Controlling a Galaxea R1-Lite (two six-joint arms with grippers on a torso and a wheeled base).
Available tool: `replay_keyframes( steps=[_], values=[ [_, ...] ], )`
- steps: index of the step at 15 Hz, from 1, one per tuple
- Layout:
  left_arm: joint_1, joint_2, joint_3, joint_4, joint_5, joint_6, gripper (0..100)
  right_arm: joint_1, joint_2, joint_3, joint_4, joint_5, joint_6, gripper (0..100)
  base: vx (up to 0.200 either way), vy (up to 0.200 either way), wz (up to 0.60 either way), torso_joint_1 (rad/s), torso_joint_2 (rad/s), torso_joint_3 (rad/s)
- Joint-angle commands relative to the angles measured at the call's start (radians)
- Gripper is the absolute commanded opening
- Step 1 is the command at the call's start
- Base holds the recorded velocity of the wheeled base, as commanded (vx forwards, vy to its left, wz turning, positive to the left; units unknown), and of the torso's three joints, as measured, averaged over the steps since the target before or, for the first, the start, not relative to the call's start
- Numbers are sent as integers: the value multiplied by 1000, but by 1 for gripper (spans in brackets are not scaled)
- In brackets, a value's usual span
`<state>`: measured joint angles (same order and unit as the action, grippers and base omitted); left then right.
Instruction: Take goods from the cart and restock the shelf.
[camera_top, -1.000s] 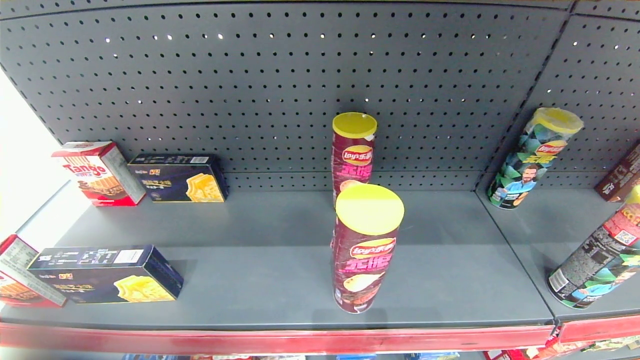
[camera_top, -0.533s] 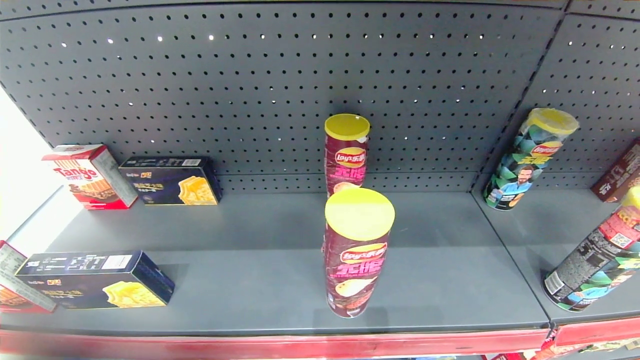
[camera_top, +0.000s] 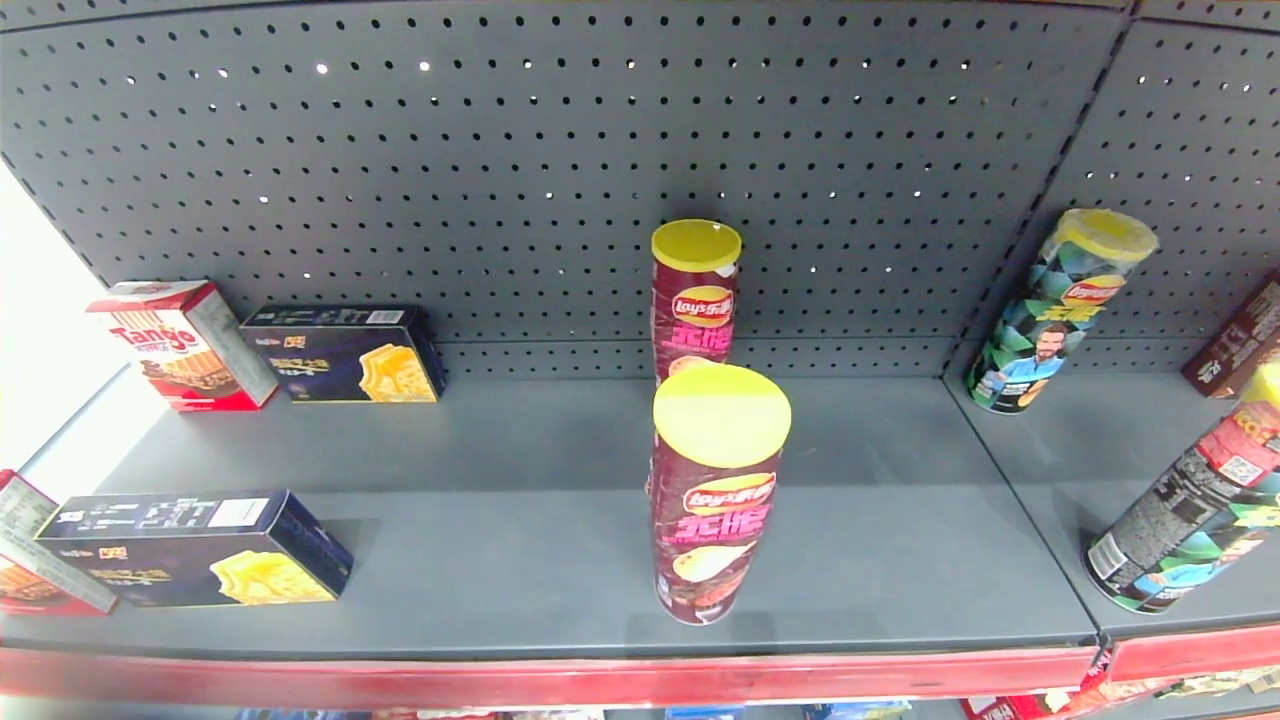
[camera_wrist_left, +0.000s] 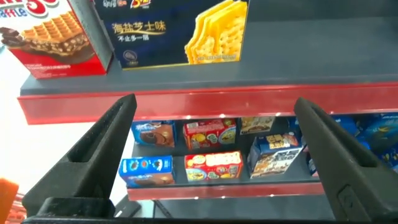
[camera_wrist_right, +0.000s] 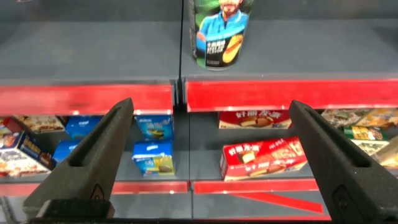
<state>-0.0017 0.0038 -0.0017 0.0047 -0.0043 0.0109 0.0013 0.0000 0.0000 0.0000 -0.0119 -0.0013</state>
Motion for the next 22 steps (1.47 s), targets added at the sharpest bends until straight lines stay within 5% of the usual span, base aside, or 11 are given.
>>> replay_keyframes(
  steps=[1, 22],
  values=[
    [0, -1, 0, 0, 0, -2, 100, 0, 0, 0, 0, 0, 0, 100, 0, 0, 0, 0, 0, 0],
    [0, -1, 0, -2, 3, -5, 100, 0, 2, -2, 2, 1, 0, 100, -10, 0, 0, 0, 0, 0]
  ],
)
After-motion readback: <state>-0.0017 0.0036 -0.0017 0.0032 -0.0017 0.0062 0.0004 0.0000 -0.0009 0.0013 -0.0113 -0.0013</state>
